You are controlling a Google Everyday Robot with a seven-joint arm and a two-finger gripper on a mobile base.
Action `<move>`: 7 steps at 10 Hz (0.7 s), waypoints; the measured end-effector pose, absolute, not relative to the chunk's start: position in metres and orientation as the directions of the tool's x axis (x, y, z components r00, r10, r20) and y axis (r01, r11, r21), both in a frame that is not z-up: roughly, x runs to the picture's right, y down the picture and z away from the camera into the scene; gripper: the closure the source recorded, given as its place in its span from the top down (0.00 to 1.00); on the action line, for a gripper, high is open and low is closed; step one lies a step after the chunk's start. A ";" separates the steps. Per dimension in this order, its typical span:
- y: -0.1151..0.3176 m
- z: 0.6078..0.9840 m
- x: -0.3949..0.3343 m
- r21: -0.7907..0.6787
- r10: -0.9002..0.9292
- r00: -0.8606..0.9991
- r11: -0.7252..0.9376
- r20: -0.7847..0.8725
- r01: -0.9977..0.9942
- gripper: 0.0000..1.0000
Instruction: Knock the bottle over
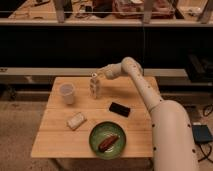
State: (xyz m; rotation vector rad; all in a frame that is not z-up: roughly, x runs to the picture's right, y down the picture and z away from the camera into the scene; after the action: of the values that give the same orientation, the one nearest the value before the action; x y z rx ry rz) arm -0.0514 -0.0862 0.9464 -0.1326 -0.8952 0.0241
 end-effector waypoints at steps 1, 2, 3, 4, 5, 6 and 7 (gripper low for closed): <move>-0.069 0.930 -0.072 -0.138 0.071 0.569 0.987 0.820 0.076 0.00; -0.056 0.912 -0.088 -0.144 0.067 0.516 0.983 0.854 0.111 0.00; -0.032 0.864 -0.111 -0.145 0.059 0.399 0.971 0.915 0.188 0.00; -0.017 0.831 -0.118 -0.142 0.058 0.322 0.960 0.945 0.242 0.00; 0.001 0.798 -0.118 -0.133 0.055 0.250 0.943 0.967 0.305 0.00; 0.021 0.757 -0.111 -0.111 0.052 0.164 0.919 0.985 0.377 0.00; 0.032 0.734 -0.107 -0.095 0.051 0.116 0.904 0.992 0.417 0.00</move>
State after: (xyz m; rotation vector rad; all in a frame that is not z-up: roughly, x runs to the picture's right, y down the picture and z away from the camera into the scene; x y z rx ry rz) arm -0.1066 0.0325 0.7342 -0.3955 -1.4401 -0.2790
